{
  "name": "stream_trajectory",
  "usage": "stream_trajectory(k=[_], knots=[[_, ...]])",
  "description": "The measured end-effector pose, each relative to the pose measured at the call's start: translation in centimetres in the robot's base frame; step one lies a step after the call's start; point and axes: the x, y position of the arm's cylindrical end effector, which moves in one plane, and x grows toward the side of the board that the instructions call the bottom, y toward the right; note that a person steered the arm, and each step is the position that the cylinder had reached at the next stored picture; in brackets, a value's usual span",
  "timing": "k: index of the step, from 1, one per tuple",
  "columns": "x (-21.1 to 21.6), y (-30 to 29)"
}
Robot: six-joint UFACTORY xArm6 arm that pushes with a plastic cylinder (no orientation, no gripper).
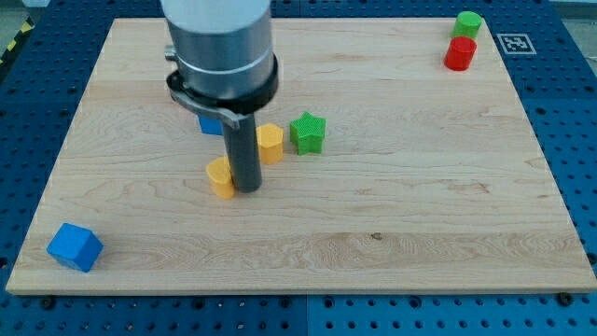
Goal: Slide yellow heart to the bottom left
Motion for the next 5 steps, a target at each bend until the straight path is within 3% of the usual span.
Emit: stream_trajectory(k=[5], knots=[[-2.9,-10.1]])
